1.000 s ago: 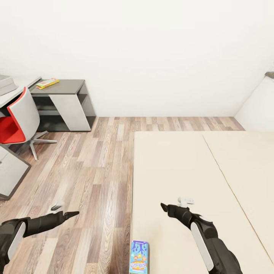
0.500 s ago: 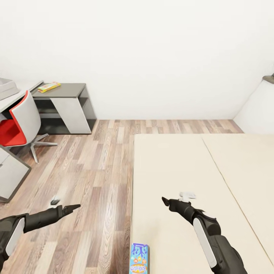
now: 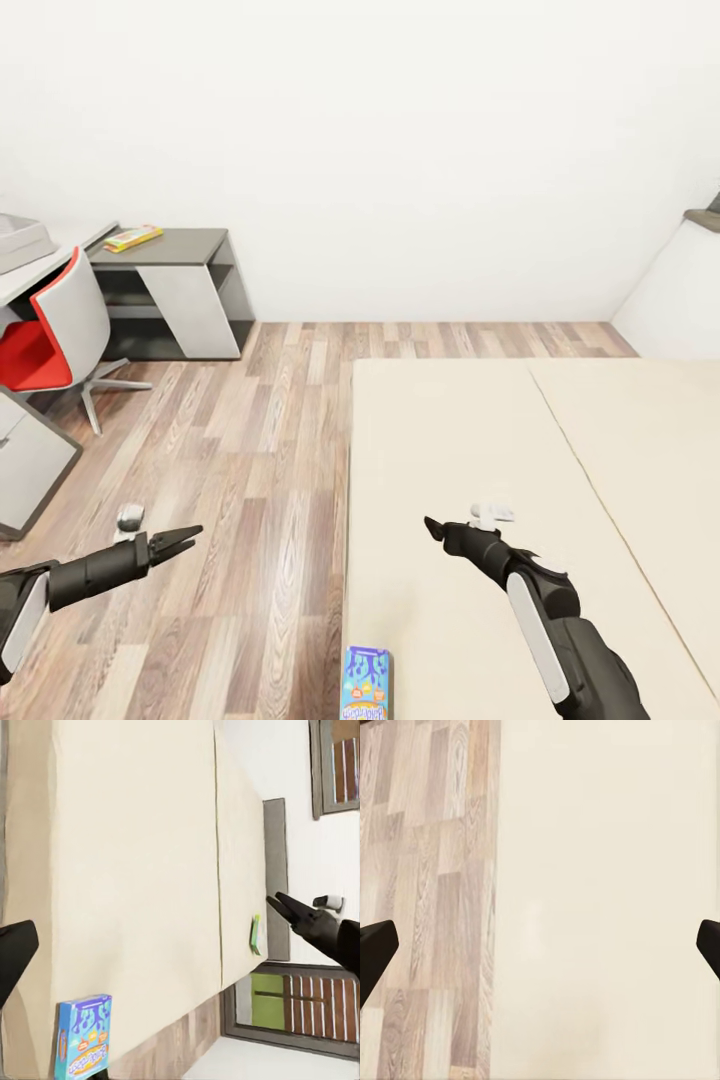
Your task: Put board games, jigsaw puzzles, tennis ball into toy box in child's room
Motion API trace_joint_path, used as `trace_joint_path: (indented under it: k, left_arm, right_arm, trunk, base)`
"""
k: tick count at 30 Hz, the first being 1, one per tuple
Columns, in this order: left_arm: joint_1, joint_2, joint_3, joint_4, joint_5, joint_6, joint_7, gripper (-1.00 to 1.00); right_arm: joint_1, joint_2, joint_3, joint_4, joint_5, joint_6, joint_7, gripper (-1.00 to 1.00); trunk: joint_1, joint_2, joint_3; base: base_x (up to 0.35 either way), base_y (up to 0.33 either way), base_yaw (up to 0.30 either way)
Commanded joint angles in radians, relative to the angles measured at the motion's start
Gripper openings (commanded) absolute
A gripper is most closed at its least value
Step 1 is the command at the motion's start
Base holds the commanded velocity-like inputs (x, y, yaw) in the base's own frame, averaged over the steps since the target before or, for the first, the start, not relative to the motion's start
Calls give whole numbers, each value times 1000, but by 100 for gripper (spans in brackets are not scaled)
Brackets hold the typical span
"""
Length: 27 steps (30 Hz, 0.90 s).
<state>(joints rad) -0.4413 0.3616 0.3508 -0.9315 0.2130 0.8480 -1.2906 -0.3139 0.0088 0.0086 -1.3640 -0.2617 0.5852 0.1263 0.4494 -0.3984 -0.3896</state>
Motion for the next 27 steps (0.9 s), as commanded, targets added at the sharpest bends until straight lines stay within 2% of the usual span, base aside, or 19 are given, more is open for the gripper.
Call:
trace_joint_path:
  k: [1, 27]
  left_arm:
    - [-1, 3, 1, 0, 3, 9, -11, 100]
    - [-1, 7, 2, 0, 2, 10, -27, 100]
  right_arm:
    - [-1, 0, -2, -1, -1, 5, 2, 100]
    - [-1, 8, 5, -3, -1, 5, 3, 100]
  trunk:
    - [1, -2, 0]
    - [1, -2, 43]
  base:
    - [0, 0, 0]
    - [0, 0, 0]
